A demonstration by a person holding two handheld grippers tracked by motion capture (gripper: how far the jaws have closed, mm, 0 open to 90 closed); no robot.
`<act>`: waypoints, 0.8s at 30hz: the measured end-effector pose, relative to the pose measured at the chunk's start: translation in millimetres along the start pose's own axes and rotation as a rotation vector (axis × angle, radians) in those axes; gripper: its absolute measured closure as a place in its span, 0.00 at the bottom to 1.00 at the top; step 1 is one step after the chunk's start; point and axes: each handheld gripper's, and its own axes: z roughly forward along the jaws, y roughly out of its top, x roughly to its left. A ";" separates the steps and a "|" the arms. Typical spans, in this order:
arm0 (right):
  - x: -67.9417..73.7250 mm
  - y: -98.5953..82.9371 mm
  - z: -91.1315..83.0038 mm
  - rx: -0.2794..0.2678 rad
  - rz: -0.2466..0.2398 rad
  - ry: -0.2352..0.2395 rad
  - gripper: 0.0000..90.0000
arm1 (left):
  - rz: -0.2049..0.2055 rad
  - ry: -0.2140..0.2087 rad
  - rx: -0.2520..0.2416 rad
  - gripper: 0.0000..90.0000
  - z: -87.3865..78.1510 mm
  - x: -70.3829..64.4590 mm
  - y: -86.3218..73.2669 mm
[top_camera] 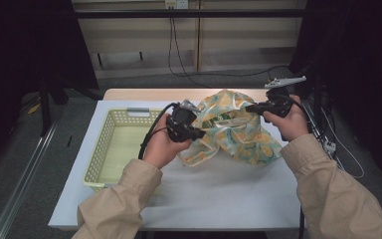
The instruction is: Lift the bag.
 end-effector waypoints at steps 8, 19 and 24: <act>0.5 33.0 -27.0 -0.062 -0.028 -0.030 1.00 | 0.022 0.072 -0.110 1.00 -33.5 9.5 48.7; 18.4 57.2 -28.5 -0.097 -0.061 0.027 1.00 | -0.012 0.048 -0.151 1.00 -42.3 17.3 64.7; 24.7 47.1 -16.3 -0.069 -0.053 0.052 1.00 | -0.021 0.028 -0.125 1.00 -39.3 20.7 54.1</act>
